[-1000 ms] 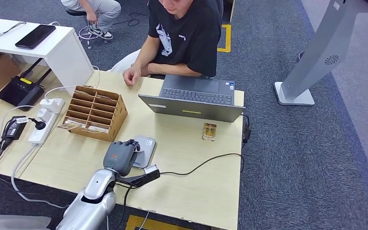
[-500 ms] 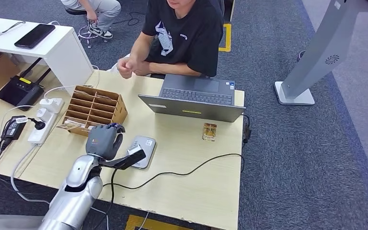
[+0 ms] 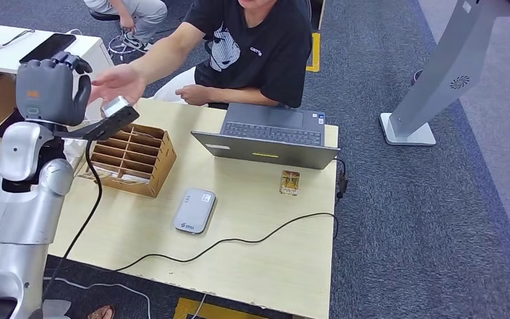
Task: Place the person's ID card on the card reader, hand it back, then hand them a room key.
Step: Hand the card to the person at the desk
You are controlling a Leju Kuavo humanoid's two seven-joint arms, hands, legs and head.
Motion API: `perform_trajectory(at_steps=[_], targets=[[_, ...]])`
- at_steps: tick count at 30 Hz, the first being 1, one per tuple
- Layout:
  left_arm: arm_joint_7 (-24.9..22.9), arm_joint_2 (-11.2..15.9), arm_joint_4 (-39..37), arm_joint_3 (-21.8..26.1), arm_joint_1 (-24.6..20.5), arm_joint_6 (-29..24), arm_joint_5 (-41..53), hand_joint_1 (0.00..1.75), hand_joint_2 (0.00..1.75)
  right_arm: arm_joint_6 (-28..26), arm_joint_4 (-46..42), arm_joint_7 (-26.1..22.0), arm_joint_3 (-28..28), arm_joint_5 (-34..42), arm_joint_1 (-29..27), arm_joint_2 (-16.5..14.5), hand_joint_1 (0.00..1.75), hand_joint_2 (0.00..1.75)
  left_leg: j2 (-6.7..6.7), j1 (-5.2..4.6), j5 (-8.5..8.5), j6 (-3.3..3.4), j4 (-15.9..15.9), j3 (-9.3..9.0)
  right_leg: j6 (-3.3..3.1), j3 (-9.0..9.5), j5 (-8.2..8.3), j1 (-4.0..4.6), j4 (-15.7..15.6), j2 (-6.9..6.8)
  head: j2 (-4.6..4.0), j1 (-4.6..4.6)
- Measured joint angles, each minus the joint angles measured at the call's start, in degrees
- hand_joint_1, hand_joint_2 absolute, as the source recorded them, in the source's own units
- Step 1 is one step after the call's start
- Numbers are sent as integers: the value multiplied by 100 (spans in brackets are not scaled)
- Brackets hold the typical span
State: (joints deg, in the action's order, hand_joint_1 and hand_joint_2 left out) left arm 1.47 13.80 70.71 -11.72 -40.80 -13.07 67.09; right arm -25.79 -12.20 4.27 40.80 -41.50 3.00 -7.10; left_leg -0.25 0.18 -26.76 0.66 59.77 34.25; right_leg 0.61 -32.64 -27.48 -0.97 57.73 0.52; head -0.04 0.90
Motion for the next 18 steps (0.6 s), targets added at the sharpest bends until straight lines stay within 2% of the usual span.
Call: perform_trajectory(at_steps=[6,18], targets=[[-42,53,-211,0,-383,-202,103,175,175,5,0,-10,11,-13,12,0,0,175,0,-2,0,0,0,-1,0,0,0,-2,-1,0,0,1],[50,-174,-318,0,-180,-519,13,175,175,5,0,-6,172,95,46,0,0,175,2,-3,0,1,1,0,1,-3,1,-2,-1,2,-1,1]])
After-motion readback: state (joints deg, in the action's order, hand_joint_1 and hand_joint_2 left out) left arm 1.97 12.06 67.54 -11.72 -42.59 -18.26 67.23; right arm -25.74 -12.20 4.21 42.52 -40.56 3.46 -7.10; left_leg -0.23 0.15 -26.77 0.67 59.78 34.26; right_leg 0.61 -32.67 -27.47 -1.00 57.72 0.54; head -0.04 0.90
